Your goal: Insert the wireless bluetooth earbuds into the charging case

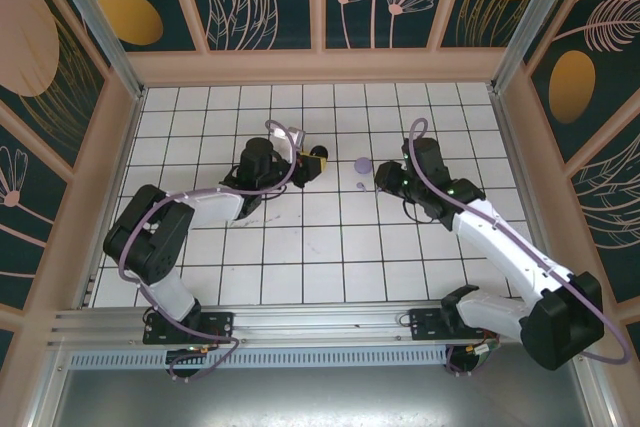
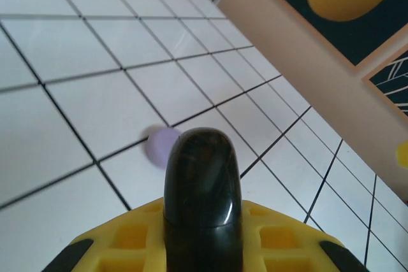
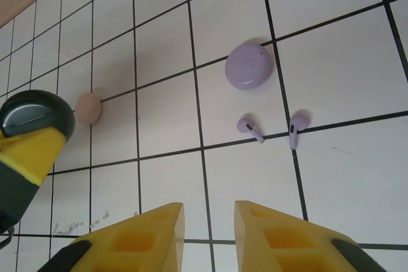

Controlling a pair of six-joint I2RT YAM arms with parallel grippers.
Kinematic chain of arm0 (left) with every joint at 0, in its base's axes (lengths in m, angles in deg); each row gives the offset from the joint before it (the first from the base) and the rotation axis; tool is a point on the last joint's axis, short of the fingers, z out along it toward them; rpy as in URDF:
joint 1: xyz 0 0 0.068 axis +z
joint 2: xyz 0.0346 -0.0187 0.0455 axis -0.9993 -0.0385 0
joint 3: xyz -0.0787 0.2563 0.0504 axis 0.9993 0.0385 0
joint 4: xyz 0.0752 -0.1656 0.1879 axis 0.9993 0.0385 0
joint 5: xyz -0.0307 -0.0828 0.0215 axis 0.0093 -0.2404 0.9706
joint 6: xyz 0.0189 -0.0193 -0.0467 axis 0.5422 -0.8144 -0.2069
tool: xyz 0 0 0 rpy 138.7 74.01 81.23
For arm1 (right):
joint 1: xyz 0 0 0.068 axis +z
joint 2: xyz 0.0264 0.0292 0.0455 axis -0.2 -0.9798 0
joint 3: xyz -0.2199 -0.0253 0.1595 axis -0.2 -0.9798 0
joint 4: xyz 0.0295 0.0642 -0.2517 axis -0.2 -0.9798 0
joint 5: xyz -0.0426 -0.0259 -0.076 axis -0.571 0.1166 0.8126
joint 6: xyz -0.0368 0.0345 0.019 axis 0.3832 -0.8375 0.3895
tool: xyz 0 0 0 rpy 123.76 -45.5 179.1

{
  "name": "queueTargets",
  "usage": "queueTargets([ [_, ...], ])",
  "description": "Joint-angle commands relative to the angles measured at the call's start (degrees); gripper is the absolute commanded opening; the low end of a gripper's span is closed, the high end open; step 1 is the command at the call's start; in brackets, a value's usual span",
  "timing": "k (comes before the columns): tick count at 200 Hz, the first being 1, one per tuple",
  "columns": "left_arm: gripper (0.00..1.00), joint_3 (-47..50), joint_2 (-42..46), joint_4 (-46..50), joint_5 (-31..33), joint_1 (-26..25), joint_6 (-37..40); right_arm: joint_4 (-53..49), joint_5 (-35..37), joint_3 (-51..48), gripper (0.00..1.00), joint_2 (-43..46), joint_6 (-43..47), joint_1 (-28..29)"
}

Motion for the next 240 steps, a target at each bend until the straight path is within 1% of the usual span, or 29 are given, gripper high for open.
queueTargets([
  [1, 0.0, 0.0, -1.3, 2.7, -0.8, 1.2, -5.5, 3.6, -0.1, -1.3, 0.28, 2.0, 0.1, 0.1],
  [21, 0.0, 3.5, -0.7, 1.8, -1.2, 2.7, -8.8, 3.6, -0.5, -1.6, 0.29, 2.3, 0.6, 0.1],
  [38, 0.0, 7.0, -0.2, 0.3, -1.8, 5.0, -11.7, 3.6, -1.0, -1.6, 0.29, 2.4, 0.9, 0.1],
  [57, 0.0, 9.8, 1.8, 0.6, -2.7, 7.7, -13.0, 3.7, -1.4, -1.4, 0.3, 2.4, 1.1, 0.1],
  [79, 0.0, 10.3, 2.5, 4.4, -3.3, 9.7, -11.4, 4.2, -1.5, -1.4, 0.3, 2.4, 1.1, 0.2],
  [102, 0.0, 8.4, 2.2, 10.6, -3.2, 10.9, -8.5, 4.7, -1.8, -1.4, 0.31, 2.4, 0.8, 0.2],
  [141, 0.0, 7.8, 1.4, 13.9, -3.0, 14.0, -8.3, 4.5, -1.8, -0.9, 0.33, 2.5, 0.8, 0.3],
  [150, 0.0, 7.7, 1.2, 14.9, -3.0, 14.7, -8.3, 4.4, -1.7, -0.7, 0.36, 2.6, 0.9, 0.3],
  [172, 0.0, 6.8, 0.9, 17.9, -2.7, 15.7, -7.4, 4.4, -1.5, -0.2, 0.37, 2.5, 1.1, 0.3],
  [175, 0.0, 6.7, 0.8, 18.3, -2.6, 15.9, -7.2, 4.4, -1.6, -0.1, 0.39, 2.6, 1.1, 0.3],
  [195, 0.0, 5.4, 0.5, 20.6, -3.8, 16.6, -6.4, 4.7, -1.7, -0.1, 0.41, 2.5, 1.1, 0.3],
  [198, 0.0, 5.1, -1.1, 21.0, -3.9, 16.6, -6.3, 4.7, -1.7, -0.1, 0.42, 2.4, 1.1, 0.3],
  [208, 0.0, 4.2, -2.0, 22.5, -3.8, 16.7, -5.8, 4.9, -1.9, -0.2, 0.43, 2.5, 1.2, 0.3],
  [240, 0.08, 2.5, -4.0, 25.8, -3.2, 17.2, -4.5, 4.9, -1.9, 0.0, 0.47, 2.7, 1.2, 0.3],
])
